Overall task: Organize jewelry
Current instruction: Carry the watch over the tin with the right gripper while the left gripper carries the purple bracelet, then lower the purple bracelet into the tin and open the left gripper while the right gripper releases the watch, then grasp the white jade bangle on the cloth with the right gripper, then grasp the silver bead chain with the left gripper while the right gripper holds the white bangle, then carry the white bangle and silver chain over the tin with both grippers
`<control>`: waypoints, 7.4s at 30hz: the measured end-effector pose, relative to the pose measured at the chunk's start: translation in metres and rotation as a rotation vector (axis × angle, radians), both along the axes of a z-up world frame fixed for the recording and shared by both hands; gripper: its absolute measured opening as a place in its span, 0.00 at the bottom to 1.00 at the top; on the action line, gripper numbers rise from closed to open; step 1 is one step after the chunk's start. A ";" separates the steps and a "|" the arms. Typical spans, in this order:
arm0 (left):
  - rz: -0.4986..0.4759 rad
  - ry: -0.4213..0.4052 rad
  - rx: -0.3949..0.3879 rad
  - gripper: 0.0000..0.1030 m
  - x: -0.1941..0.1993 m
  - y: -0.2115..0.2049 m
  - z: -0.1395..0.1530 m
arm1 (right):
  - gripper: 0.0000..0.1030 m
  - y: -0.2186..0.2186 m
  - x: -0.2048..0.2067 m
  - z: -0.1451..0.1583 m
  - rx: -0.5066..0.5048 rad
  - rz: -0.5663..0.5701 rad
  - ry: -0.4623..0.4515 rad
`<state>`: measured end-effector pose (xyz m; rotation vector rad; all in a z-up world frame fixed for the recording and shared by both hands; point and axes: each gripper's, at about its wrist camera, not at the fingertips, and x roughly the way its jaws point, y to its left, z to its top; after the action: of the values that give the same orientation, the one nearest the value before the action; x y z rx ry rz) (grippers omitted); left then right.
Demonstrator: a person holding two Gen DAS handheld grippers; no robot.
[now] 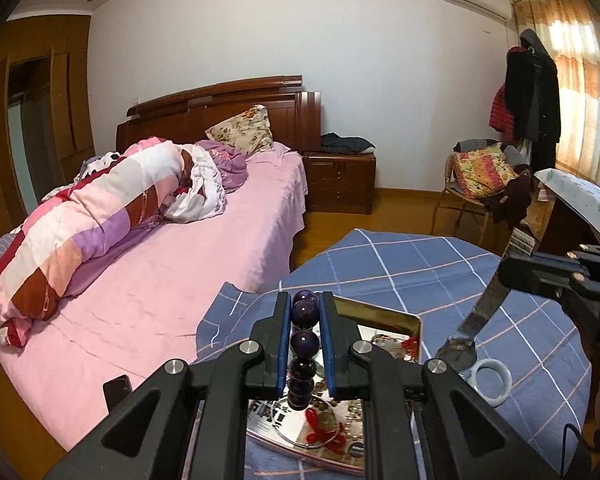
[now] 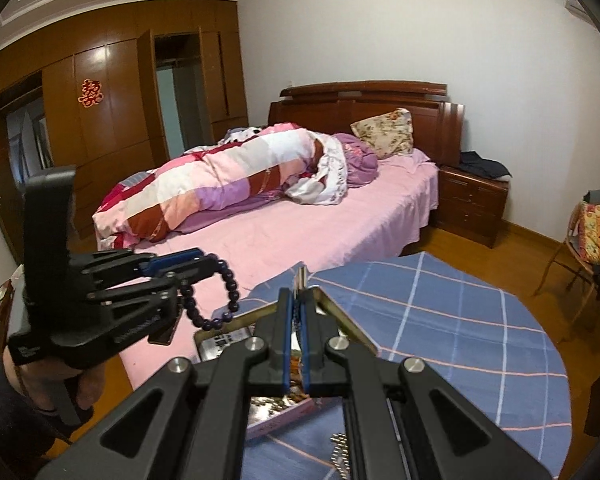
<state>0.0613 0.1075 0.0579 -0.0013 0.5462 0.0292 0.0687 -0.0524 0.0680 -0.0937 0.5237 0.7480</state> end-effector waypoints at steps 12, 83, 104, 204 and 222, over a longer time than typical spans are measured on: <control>0.003 0.039 -0.010 0.13 0.016 0.006 -0.020 | 0.06 0.038 0.001 -0.023 -0.014 0.066 0.062; 0.083 0.191 0.030 0.71 0.016 -0.016 -0.084 | 0.72 -0.037 0.016 -0.101 -0.035 -0.182 0.229; -0.004 0.198 0.090 0.71 0.003 -0.108 -0.088 | 0.73 -0.125 0.017 -0.131 -0.116 -0.379 0.294; 0.032 0.052 0.043 0.09 -0.002 -0.052 -0.032 | 0.13 -0.079 0.023 -0.062 -0.040 -0.223 0.155; 0.074 0.099 0.037 0.09 0.016 -0.025 -0.046 | 0.13 -0.024 0.045 -0.052 -0.077 -0.144 0.133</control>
<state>0.0773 0.0827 0.0120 0.0163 0.6444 0.1123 0.1133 -0.0764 0.0158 -0.0773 0.6795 0.5962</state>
